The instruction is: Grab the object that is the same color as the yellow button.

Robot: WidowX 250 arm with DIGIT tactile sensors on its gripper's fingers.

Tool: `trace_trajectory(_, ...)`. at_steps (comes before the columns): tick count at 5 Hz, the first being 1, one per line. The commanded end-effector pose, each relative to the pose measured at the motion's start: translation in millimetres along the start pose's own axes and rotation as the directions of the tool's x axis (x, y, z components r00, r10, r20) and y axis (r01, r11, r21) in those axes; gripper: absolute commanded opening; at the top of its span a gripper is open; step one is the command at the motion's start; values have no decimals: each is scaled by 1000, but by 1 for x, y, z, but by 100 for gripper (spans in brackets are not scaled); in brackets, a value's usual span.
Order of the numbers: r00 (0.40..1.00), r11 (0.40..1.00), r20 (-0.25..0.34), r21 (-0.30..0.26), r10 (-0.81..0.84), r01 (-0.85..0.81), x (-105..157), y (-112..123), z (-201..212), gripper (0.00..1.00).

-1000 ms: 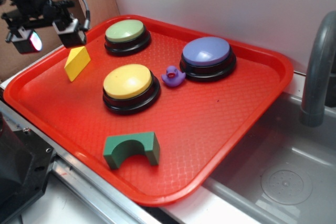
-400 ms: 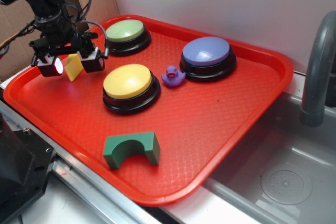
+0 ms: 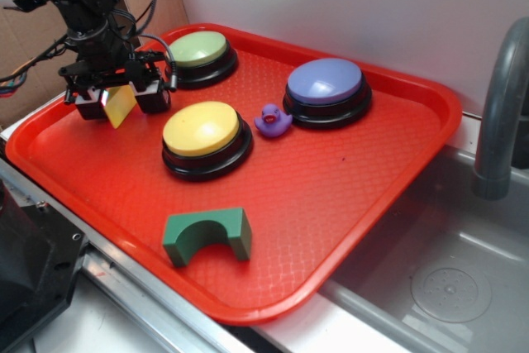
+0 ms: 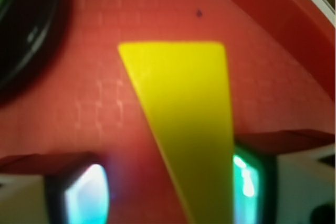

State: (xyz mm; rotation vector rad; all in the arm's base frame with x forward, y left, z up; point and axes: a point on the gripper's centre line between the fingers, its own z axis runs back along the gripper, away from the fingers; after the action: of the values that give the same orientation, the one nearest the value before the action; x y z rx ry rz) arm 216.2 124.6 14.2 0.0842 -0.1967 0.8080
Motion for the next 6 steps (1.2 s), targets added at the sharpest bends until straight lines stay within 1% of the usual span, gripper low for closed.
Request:
trace_trajectory(1,999,999,3,-35,-38,38,1,1,13,0)
trace_trajectory(2,995,996,-52,-21,-89,88,-5,-4,42,0)
trace_trajectory(3,981,983,-65,-28,-185,183,-15,-16,76,0)
trace_trajectory(4,934,933,-64,-105,-352,344,-40,-37,121,0)
trace_trajectory(5,862,855,-61,-181,-502,486,-67,-61,145,0)
trace_trajectory(6,788,777,-49,-214,-613,591,-92,-74,162,0)
